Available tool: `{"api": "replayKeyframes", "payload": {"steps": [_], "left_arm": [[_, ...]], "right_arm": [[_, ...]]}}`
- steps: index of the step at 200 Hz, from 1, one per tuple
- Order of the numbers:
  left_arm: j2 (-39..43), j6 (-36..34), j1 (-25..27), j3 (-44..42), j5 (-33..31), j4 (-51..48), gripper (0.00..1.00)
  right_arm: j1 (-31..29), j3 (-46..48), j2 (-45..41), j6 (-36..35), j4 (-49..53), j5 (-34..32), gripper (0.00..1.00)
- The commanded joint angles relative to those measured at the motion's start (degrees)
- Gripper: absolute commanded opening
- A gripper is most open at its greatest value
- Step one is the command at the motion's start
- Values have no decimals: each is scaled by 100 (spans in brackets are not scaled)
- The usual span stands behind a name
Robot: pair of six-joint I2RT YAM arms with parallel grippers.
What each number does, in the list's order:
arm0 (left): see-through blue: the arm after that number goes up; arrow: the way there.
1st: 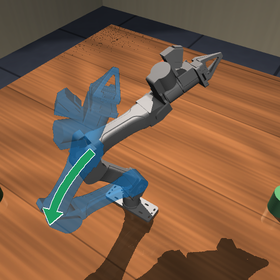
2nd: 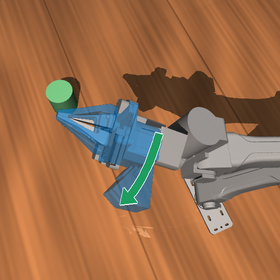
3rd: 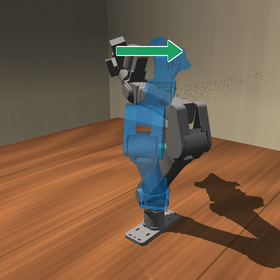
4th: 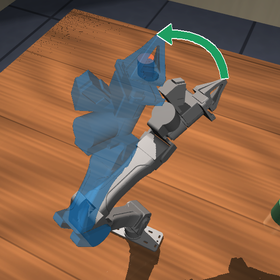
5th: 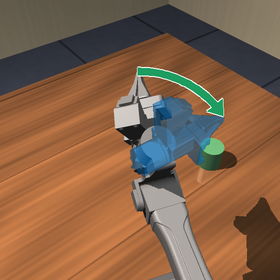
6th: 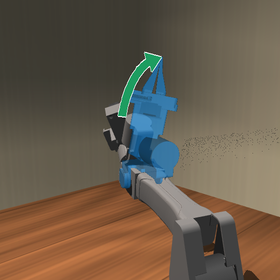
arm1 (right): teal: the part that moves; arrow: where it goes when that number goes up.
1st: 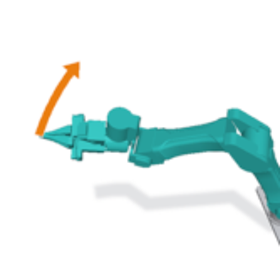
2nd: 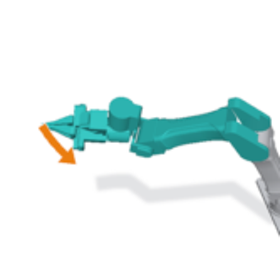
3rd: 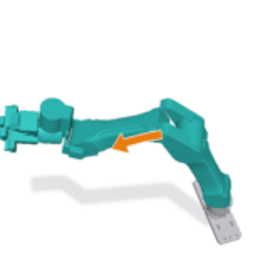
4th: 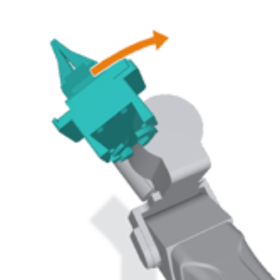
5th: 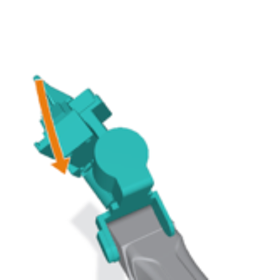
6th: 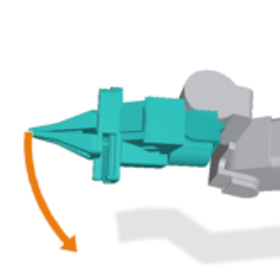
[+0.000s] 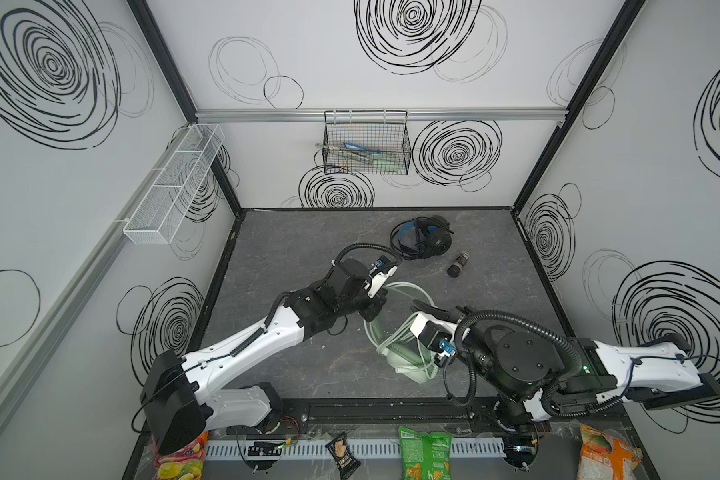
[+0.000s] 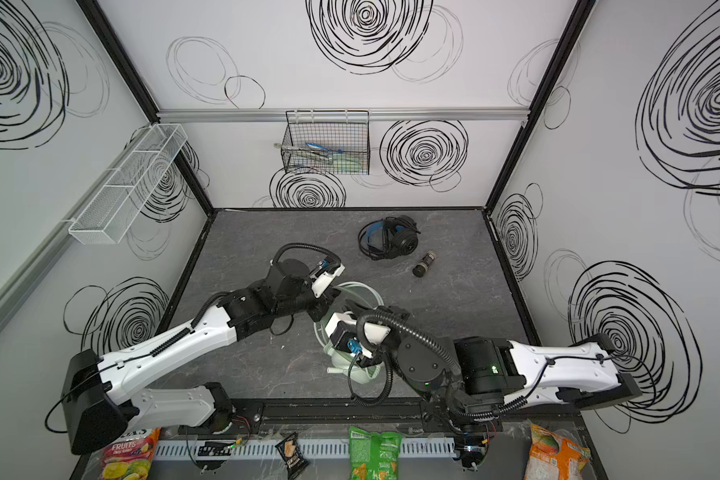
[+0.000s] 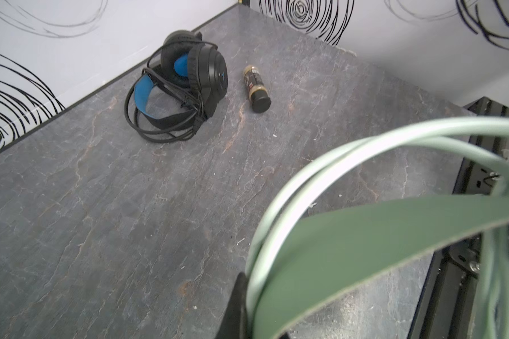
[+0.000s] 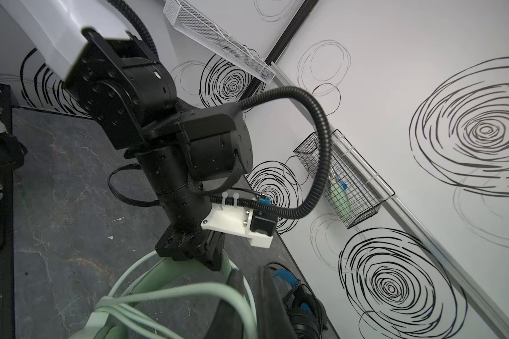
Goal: Wrap the headphones
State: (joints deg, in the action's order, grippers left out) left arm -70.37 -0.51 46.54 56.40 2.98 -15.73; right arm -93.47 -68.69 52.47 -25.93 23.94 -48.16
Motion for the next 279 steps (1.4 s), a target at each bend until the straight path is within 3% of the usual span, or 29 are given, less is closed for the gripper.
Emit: {"api": "replayKeyframes", "payload": {"steps": [1,63,135,200,230,279], "left_arm": [[250,-154,66,-171,-8,391,0],[752,-165,56,-292,-445,490,0],[1015,-24,-101,-375,-316,698,0],[1191,365,-679,-481,8,707,0],[1136,406,-862,-441,-24,549,0],[993,401,-945,-272,-155,306,0]], "right_arm": [[515,-68,-20,698,-14,578,0],[1578,340,-101,1121,-177,773,0],[2764,1066,-495,1824,-290,1200,0],[3932,2281,-675,2596,-1383,2399,0],[4159,2619,-395,2712,-1997,2888,0],[4251,3133,-9,2761,-3005,3359,11]]}}
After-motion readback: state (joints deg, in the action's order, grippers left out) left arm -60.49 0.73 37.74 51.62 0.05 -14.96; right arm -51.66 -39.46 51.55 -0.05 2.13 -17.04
